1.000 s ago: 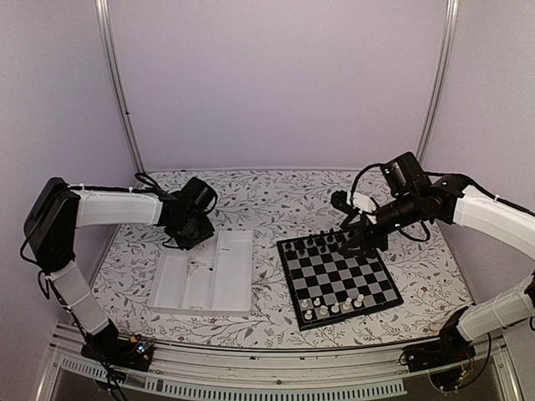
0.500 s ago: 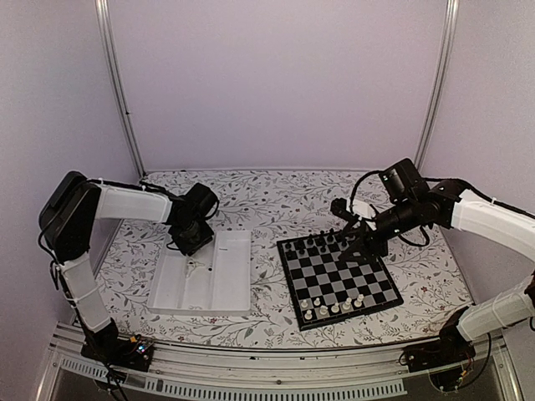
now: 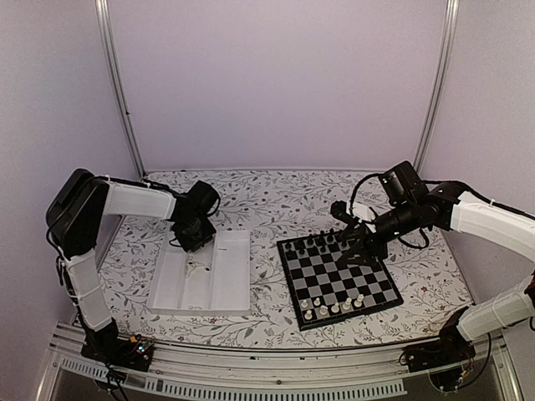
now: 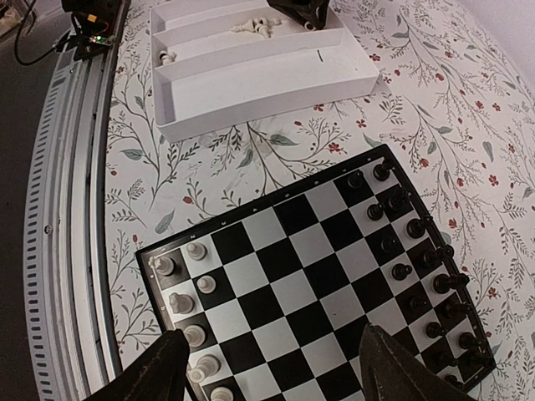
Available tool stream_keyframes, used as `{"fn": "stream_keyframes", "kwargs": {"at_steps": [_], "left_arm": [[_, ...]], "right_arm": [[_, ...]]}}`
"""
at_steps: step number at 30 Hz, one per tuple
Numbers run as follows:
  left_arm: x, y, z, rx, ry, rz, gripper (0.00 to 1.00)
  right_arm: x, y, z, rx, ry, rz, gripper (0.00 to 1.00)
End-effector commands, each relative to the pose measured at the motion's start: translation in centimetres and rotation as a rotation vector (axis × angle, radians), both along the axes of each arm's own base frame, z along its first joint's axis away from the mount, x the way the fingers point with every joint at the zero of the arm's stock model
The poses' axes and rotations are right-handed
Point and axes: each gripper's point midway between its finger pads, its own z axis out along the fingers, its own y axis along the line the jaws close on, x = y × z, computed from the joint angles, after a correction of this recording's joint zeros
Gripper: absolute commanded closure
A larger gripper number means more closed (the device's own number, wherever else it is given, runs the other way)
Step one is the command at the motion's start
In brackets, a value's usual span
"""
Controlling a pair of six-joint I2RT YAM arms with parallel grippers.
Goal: Set up the chess pieces on the board
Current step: Pick up the chess piece from the storage box.
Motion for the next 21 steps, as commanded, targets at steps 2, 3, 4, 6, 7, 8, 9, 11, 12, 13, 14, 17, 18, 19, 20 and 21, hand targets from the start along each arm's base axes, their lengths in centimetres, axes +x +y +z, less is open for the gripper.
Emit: {"fn": "stream_keyframes", "kwargs": {"at_steps": [2,3,4,6,7,8,9,11,12,13,14,17,18,19,20,21], "left_arm": [[-1.4,0.7,-1.0,0.053,0.066,-0.072,0.75],[-1.8,0.9,-1.1,0.059,0.07,-0.077,0.76],[-2.1,1.1,-1.2,0.063,0.074,-0.082,0.78],[-2.6,1.3,-1.4,0.068,0.081,-0.094,0.8],[-2.8,1.3,-1.4,0.068,0.086,-0.106,0.81],[-3.0,1.3,-1.4,0.067,0.092,-0.118,0.82],[-3.1,1.2,-1.5,0.066,0.098,-0.135,0.82],[-3.3,0.8,-1.4,0.067,0.102,-0.178,0.83],[-3.3,0.7,-1.2,0.071,0.099,-0.205,0.85],[-3.3,0.4,-0.8,0.078,0.092,-0.246,0.86],[-3.2,0.1,-0.5,0.083,0.085,-0.284,0.87],[-3.1,-0.9,1.8,0.129,0.029,-0.397,0.89],[-3.2,-1.1,2.6,0.153,0.005,-0.431,0.89],[-3.3,-1.3,3.2,0.171,-0.011,-0.47,0.89],[-3.5,-1.6,4.0,0.189,-0.031,-0.507,0.89],[-3.7,-1.9,4.6,0.204,-0.052,-0.545,0.89]], "right_arm": [[-0.4,0.2,0.1,0.019,0.005,0.015,0.27],[-0.4,0.2,0.1,0.019,0.005,0.015,0.27],[-0.5,0.2,0.1,0.02,0.006,0.017,0.27],[-0.5,0.3,0.2,0.023,0.007,0.019,0.27],[-0.4,0.3,0.3,0.024,0.006,0.018,0.27],[-0.4,0.4,0.3,0.023,0.008,0.019,0.28],[-0.4,0.4,0.4,0.024,0.008,0.019,0.28],[-0.3,0.4,0.5,0.024,0.007,0.018,0.28],[-0.3,0.4,0.7,0.026,0.006,0.018,0.28],[-0.3,0.4,0.8,0.026,0.006,0.018,0.28],[-0.2,0.5,1.1,0.029,0.001,0.016,0.28],[0.4,0.7,2.0,0.038,-0.011,0.001,0.28],[0.5,0.8,2.4,0.044,-0.012,-0.005,0.28],[0.7,1.0,2.8,0.052,-0.013,-0.01,0.28],[0.9,1.2,3.2,0.062,-0.015,-0.011,0.28],[1.1,1.4,3.5,0.069,-0.012,-0.016,0.28]]}}
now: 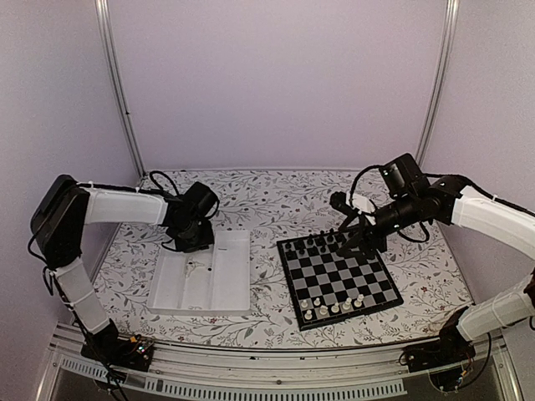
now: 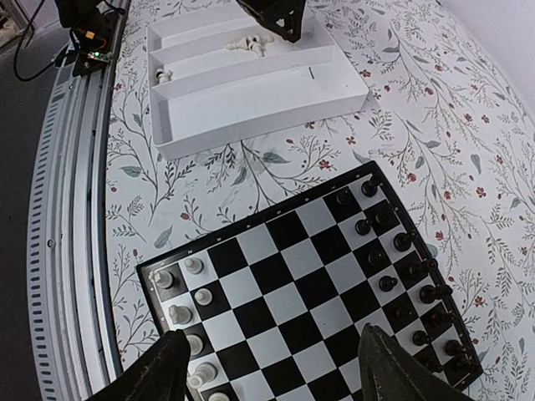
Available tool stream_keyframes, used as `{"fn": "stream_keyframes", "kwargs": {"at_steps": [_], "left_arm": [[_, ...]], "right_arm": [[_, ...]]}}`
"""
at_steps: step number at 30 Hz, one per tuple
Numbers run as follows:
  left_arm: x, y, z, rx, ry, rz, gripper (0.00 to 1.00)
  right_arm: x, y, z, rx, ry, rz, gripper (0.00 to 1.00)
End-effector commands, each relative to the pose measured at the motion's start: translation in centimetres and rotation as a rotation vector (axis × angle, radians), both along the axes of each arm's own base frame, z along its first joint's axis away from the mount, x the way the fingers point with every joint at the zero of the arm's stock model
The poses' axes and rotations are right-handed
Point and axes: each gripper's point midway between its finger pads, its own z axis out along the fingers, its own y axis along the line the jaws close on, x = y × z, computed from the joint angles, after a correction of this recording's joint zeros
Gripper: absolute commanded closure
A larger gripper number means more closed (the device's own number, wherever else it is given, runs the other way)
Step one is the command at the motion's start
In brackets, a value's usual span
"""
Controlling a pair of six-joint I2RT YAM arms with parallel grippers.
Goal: Set up the chess pieces on the board
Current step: Pick up the chess piece from the storage box, then place the chess piece on the chessboard.
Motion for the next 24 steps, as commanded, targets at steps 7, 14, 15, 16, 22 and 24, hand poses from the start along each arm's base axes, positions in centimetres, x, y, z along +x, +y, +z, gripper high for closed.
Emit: {"fn": "stream_keyframes", "kwargs": {"at_steps": [7,14,15,16,22,24], "left_arm": [[-3.0,-2.4,6.1,0.057,-0.232,-0.429,0.94],[-6.1,-4.5,9.5,-0.025,-0.466,-0.647,0.9],[-6.5,-4.9,10.0,-0.036,-0.493,-0.676,0.9],[-7.0,-5.2,10.3,-0.044,-0.514,-0.703,0.89],[-9.2,-8.4,12.1,-0.091,-0.581,-0.861,0.89],[-9.9,-9.9,12.2,-0.103,-0.577,-0.925,0.88]], "right_arm": [[1.4,4.1,3.8,0.15,0.129,0.026,0.29],[2.8,8.4,3.6,0.228,0.41,0.084,0.32],[3.1,9.2,2.9,0.233,0.471,0.093,0.33],[3.2,9.8,3.1,0.25,0.509,0.108,0.33],[3.2,14.0,0.8,0.226,0.689,0.162,0.34],[3.2,15.1,0.7,0.23,0.727,0.178,0.34]]}}
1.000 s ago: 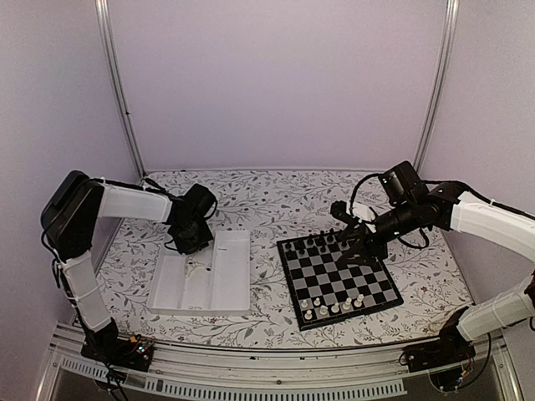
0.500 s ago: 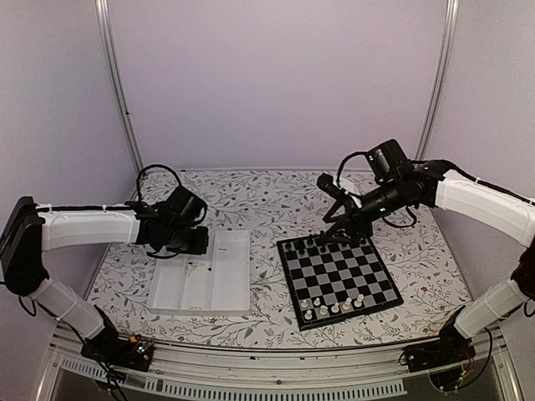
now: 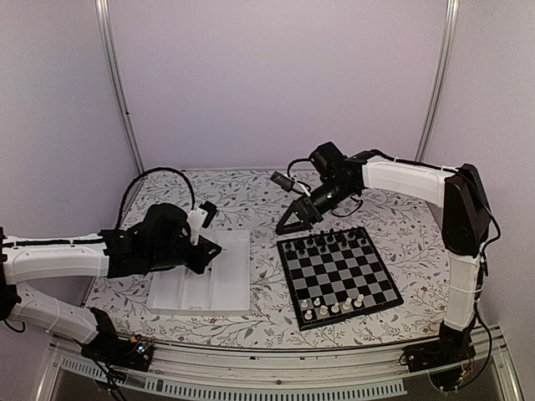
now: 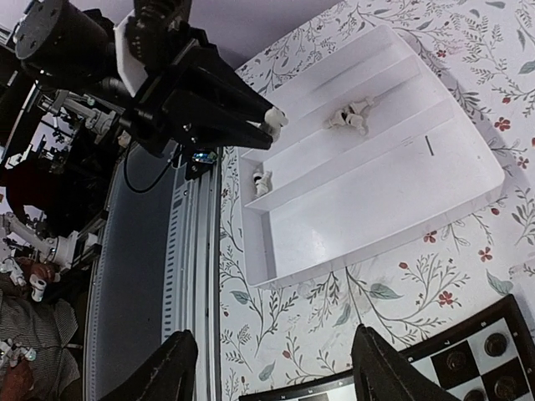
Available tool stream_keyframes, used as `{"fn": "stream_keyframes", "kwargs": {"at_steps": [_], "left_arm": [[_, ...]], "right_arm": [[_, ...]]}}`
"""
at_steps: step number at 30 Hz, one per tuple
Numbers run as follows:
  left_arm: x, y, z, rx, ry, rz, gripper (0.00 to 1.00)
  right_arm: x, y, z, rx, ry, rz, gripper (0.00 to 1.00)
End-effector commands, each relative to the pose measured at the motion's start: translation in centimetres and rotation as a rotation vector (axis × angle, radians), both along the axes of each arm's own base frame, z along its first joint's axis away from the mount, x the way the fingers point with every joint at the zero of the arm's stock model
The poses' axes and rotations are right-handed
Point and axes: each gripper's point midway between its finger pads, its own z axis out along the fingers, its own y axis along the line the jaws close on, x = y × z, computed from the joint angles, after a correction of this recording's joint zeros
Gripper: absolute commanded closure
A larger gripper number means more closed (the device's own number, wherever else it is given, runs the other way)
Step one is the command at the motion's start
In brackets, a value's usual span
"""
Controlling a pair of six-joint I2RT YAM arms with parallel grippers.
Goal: Set up the chess pieces on the board
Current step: Place the chess piece on the chessboard.
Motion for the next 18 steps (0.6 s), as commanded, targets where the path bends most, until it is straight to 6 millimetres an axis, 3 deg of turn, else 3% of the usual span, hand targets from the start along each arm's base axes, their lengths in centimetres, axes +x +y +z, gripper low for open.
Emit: {"fn": "stream_keyframes", "kwargs": {"at_steps": [1,11,18], "left_arm": [[-1.5,-4.0,1.2,-0.008,-0.051,-0.183,0.88],[-3.1,-9.9,0.8,0.097,-0.083,-0.325,0.88],[-3.6,-11.7,0.7,0.134,-0.103,-0.356,0.89]], "right_arm": [[-1.9,2.7,0.6,0.031,0.16,0.077,0.33],[-3.3,4.9,-1.9,0.015,0.307,0.132,0.34],[-4.3,5.1,-2.6,0.015,0.352,0.153,0.45]]}}
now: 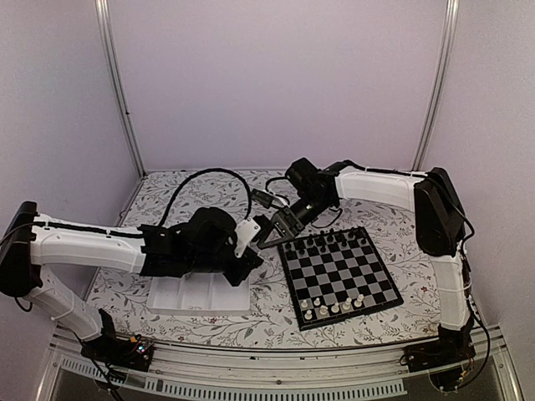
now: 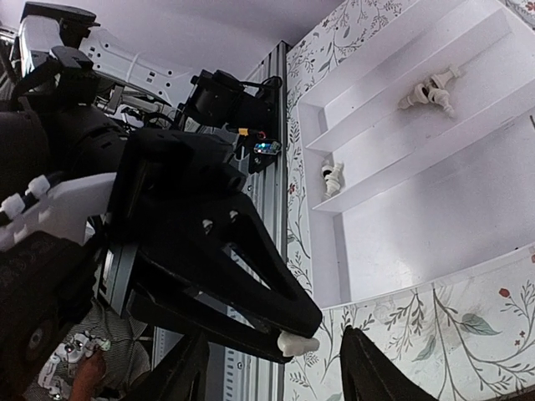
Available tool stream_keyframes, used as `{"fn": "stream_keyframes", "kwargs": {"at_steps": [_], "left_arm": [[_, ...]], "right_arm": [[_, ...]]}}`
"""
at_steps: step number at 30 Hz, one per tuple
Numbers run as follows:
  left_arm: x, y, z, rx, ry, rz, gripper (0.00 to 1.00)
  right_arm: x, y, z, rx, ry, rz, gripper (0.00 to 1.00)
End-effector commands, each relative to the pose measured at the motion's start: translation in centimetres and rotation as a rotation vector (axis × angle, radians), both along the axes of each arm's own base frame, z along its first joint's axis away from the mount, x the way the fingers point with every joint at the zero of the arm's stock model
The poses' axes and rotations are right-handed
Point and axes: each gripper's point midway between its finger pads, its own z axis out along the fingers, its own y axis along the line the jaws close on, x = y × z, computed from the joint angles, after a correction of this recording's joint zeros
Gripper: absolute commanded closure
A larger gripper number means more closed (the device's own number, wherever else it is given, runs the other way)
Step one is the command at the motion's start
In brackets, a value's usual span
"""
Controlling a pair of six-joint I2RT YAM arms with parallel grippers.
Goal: Set up the chess pieces on the board
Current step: Place the chess piece on the chessboard.
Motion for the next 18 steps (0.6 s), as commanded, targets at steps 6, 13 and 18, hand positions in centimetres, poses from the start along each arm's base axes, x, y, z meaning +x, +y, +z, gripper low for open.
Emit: {"fn": "stream_keyframes", "kwargs": {"at_steps": [6,13,18], "left_arm": [[-0.1,-1.6,0.9,0.024,-0.064,-0.014,0.89],[0.1,-1.4,1.3,0.03,-0.09,0.011,0.9],[0.3,-1.2,1.3,0.034,-0.098,0.022,0.9]], "right_arm": [[-1.2,0.2,-0.9,0.003,0.096,0.027,0.57],[-1.4,-0.1,-1.7,-0.036,0.086,0.013,0.55],[-1.4,-0.3,-2.2,-0.058,0.077,0.004,0.55]]}}
